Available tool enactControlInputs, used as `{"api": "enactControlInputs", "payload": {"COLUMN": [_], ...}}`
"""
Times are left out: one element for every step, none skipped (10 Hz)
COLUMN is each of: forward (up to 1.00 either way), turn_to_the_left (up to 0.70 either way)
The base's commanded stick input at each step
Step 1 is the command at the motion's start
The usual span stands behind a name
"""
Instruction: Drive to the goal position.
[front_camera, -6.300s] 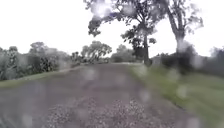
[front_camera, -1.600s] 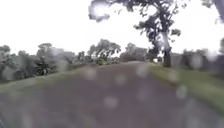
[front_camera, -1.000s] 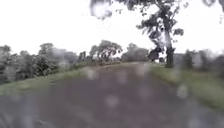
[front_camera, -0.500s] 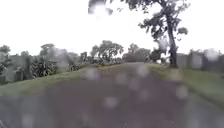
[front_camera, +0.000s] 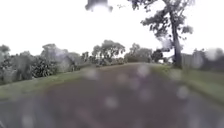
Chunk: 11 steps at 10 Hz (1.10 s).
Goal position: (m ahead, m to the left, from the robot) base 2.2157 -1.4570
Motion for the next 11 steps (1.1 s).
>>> {"api": "enactControlInputs", "payload": {"forward": [1.0, 1.0, 1.0, 1.0, 1.0, 1.0, 1.0, 1.0, 1.0, 1.0, 1.0], "turn_to_the_left": [-0.4, -0.4, -0.4, -0.4, -0.4, -0.4, -0.4, -0.4, -0.4, -0.4, -0.4]}}
